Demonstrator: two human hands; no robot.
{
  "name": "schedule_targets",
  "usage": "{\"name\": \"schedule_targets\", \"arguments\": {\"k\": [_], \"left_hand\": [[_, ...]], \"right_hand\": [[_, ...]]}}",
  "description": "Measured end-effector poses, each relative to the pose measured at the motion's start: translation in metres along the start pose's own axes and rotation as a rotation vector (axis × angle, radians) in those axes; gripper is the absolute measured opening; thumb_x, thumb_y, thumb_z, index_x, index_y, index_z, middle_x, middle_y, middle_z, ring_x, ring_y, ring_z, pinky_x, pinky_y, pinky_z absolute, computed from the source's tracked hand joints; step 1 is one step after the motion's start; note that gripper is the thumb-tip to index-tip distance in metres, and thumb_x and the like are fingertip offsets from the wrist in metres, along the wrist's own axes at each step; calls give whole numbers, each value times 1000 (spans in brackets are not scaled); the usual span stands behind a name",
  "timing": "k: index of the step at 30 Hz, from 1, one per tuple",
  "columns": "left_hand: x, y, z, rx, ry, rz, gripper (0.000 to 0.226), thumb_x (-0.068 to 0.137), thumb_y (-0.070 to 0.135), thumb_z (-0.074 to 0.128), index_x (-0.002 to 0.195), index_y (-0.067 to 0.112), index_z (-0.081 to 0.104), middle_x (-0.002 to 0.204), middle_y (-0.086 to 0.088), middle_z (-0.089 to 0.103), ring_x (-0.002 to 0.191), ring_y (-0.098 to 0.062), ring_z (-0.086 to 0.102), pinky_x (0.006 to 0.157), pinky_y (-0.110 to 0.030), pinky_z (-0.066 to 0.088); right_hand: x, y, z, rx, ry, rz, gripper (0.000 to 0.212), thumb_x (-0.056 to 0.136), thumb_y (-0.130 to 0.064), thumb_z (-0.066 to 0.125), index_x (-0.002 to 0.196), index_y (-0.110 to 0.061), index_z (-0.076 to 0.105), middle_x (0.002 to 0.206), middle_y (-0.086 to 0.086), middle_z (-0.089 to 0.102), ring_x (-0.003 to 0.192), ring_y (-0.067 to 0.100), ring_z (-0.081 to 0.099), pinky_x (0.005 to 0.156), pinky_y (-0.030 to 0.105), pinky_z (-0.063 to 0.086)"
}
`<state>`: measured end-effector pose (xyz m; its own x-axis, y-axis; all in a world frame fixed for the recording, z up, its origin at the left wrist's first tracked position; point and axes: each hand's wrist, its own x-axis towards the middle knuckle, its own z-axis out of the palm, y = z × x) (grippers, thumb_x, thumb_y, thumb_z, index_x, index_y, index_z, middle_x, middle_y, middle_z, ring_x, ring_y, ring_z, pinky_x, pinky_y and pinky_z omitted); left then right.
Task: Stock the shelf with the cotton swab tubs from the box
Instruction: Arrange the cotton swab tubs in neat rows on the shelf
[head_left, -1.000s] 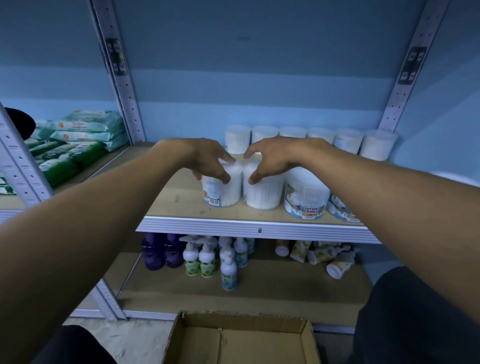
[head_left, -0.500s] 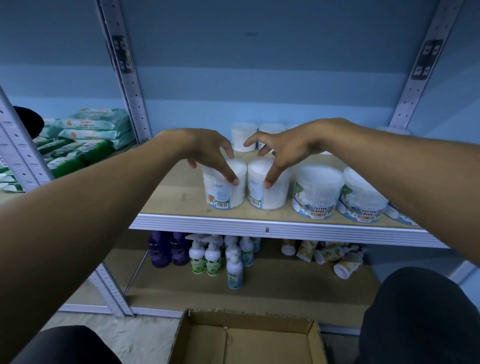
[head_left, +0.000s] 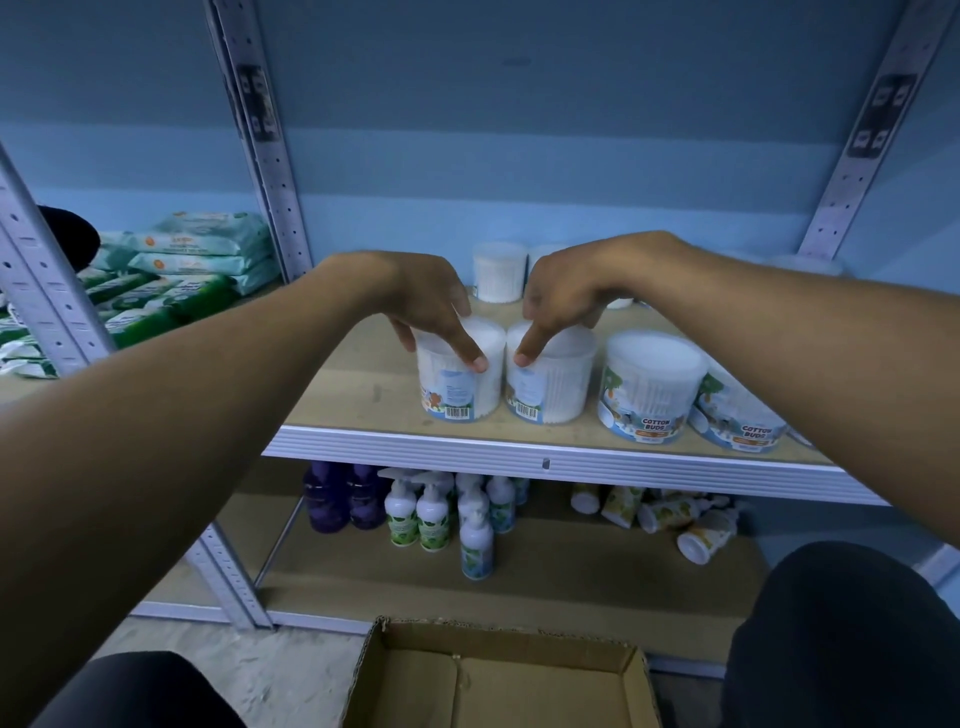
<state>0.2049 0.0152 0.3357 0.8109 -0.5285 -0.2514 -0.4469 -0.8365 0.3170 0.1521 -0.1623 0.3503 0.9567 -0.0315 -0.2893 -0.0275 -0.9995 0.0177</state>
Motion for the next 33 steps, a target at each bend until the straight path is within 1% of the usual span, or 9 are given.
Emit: {"name": "schedule_targets", "arguments": {"k": [3, 10, 12, 14, 17, 20, 23, 30, 33], "left_hand": [[0, 3, 1, 7, -11, -10, 82, 59, 53, 89, 124, 10, 65, 121, -3, 65, 98, -23, 68, 76, -37, 63], [0, 11, 4, 71, 31, -70, 91, 53, 67, 86, 122, 11, 63, 117, -4, 64, 86, -26, 73, 73, -35, 64], [1, 11, 1, 69, -21, -78, 101, 54, 68, 85, 135, 15, 54, 127, -4, 60, 102, -26, 68, 78, -37, 63], [3, 9, -3, 60, -43, -58, 111, 56, 68, 83, 148, 21, 41, 142, -1, 52, 117, -26, 58, 86, -38, 61], [5, 8, -7, 42, -46, 10, 107, 63, 61, 84, 152, 26, 37, 151, 5, 44, 123, -22, 51, 88, -32, 57], [9, 8, -6, 78, -93, 31, 91, 64, 54, 87, 142, 26, 52, 142, 6, 54, 115, -20, 58, 80, -27, 59], [13, 5, -5, 105, -80, 37, 82, 60, 55, 88, 132, 23, 62, 131, 5, 61, 108, -22, 64, 81, -30, 61], [13, 7, -4, 99, -58, -14, 83, 52, 58, 90, 118, 12, 69, 116, -2, 67, 93, -23, 69, 69, -35, 64], [10, 11, -3, 94, -36, -42, 86, 51, 59, 90, 117, 8, 68, 114, -5, 66, 89, -25, 69, 69, -38, 64]], "right_hand": [[-3, 2, -1, 27, 1, -41, 76, 62, -56, 88, 125, -18, 65, 121, -1, 63, 89, 17, 66, 75, 28, 54], [-8, 12, -4, 73, -107, -134, 79, 62, -32, 94, 132, -33, 56, 131, -12, 57, 120, 15, 57, 96, 29, 46], [-13, 14, -5, 87, -104, -148, 83, 65, -39, 92, 138, -35, 52, 136, -14, 54, 125, 13, 53, 104, 31, 42], [-19, 14, -9, 82, -63, -136, 87, 64, -59, 86, 141, -38, 49, 138, -15, 54, 127, 14, 52, 107, 34, 40], [-20, 11, -10, -29, 12, -64, 88, 58, -82, 72, 128, -30, 60, 127, -9, 59, 110, 19, 63, 91, 33, 50], [-12, 6, -4, -69, 1, -5, 81, 57, -83, 73, 107, -20, 64, 109, -1, 65, 85, 18, 68, 67, 29, 50], [-8, 3, -1, -77, 10, 3, 76, 56, -75, 80, 103, -18, 64, 101, 1, 67, 81, 20, 67, 67, 29, 52], [-12, 1, -3, -3, -5, -66, 75, 64, -52, 89, 127, -21, 64, 118, -6, 63, 83, 10, 66, 68, 23, 52], [-11, 3, -3, 30, -20, -84, 76, 64, -43, 92, 131, -25, 60, 125, -6, 59, 96, 16, 65, 73, 23, 51]]}}
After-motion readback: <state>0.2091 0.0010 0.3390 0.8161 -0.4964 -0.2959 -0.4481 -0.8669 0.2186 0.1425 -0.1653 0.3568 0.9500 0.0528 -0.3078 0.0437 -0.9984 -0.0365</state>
